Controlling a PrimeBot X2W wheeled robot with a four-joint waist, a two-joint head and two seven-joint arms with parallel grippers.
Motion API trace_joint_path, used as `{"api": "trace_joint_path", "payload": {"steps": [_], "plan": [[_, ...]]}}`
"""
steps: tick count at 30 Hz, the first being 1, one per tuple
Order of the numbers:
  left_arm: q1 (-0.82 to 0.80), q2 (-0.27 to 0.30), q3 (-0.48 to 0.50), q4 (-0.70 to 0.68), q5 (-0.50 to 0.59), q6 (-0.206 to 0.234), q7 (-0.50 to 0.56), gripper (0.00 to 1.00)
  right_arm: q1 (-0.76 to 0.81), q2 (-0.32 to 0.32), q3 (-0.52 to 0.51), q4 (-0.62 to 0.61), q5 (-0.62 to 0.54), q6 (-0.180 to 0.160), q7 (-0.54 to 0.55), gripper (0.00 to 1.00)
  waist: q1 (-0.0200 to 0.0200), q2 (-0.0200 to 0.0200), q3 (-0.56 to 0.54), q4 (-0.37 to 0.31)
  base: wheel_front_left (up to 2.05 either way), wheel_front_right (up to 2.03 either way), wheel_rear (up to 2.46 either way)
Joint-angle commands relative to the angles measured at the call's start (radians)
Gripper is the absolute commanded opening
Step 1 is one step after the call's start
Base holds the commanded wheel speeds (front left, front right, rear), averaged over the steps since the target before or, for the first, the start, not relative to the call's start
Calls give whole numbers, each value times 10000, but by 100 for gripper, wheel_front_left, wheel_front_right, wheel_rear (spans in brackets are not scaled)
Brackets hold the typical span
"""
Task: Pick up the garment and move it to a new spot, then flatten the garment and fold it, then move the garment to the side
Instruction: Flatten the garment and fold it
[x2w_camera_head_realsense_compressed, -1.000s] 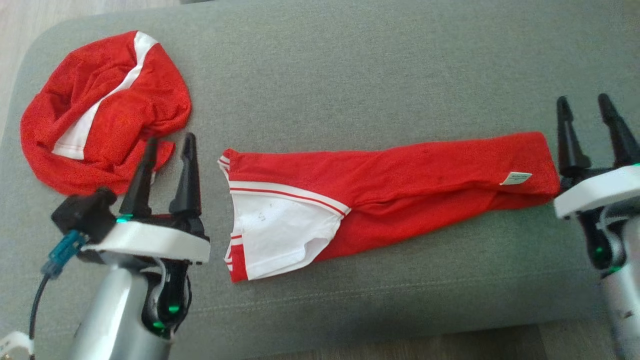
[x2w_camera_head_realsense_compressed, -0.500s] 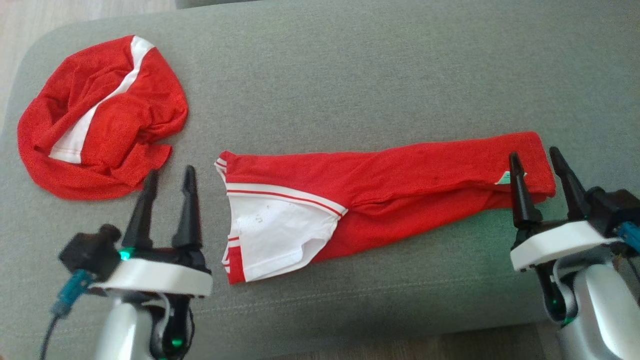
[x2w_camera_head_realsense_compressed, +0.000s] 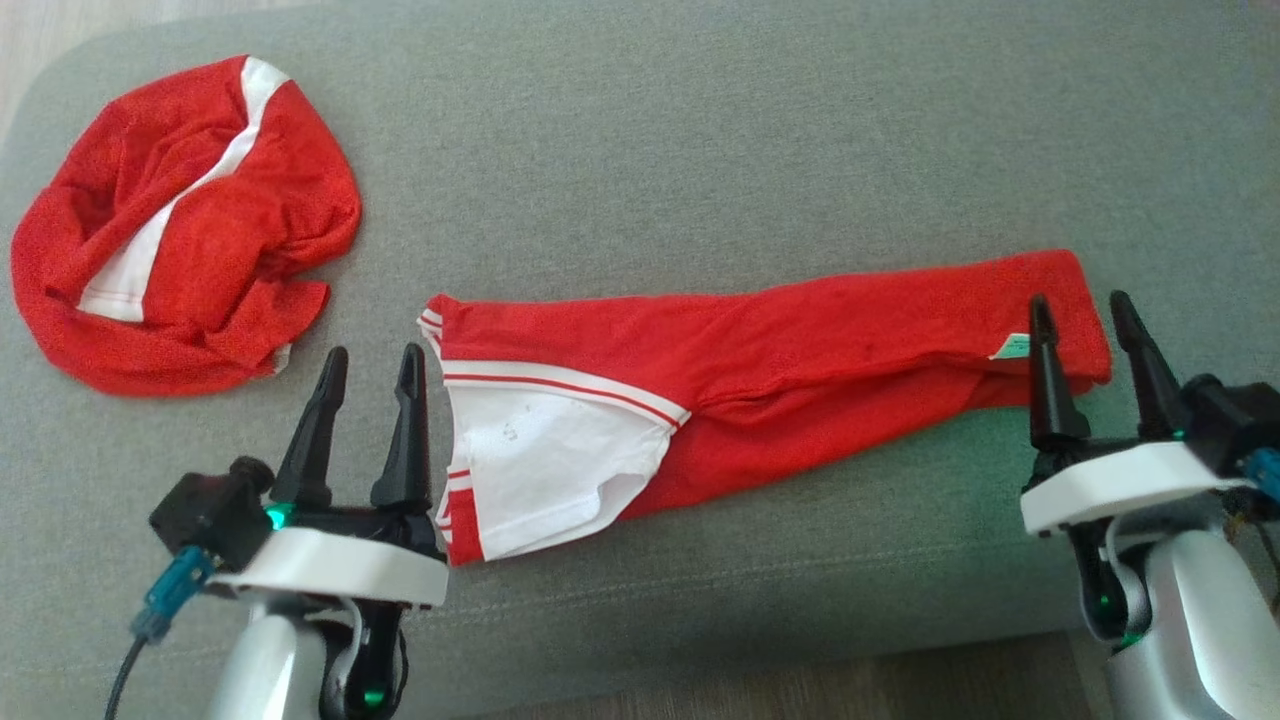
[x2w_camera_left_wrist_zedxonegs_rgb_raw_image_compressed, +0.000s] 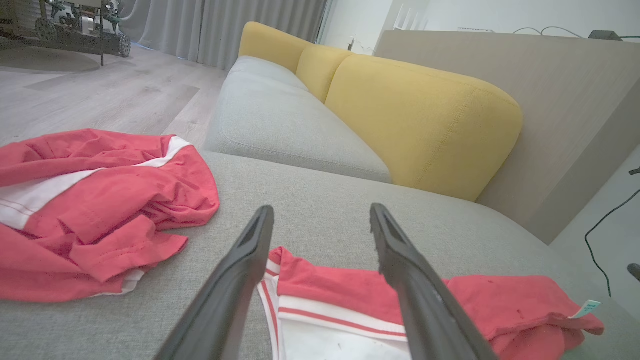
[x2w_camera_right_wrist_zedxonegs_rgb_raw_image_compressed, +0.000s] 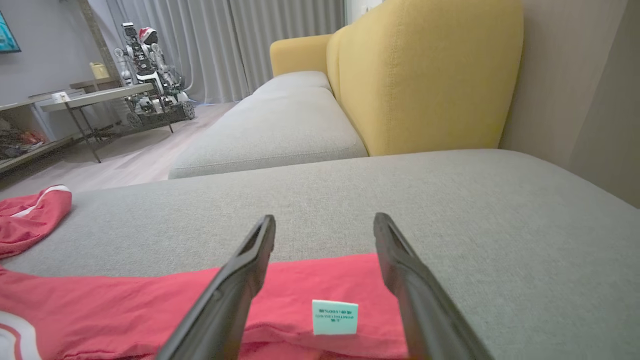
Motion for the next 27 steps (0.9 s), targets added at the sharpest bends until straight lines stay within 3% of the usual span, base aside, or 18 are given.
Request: {"api": "trace_joint_path", "payload": {"steps": [1, 12, 27], "plan": [[-367, 31, 216, -351, 35, 47, -76, 100, -154, 79, -60, 8, 14, -2, -104, 100, 1, 0, 54, 28, 0, 0, 0], [-637, 30, 17, -266, 101, 44, -76, 100, -1670, 512, -1623, 2922, 1170, -2, -66, 100, 1, 0, 574, 326, 0, 0, 0], [-980, 30, 145, -209, 291, -58, -76, 100, -3363, 62, -2300, 6066, 666, -2, -94, 100, 1, 0, 1118, 613, 0, 0, 0]]}}
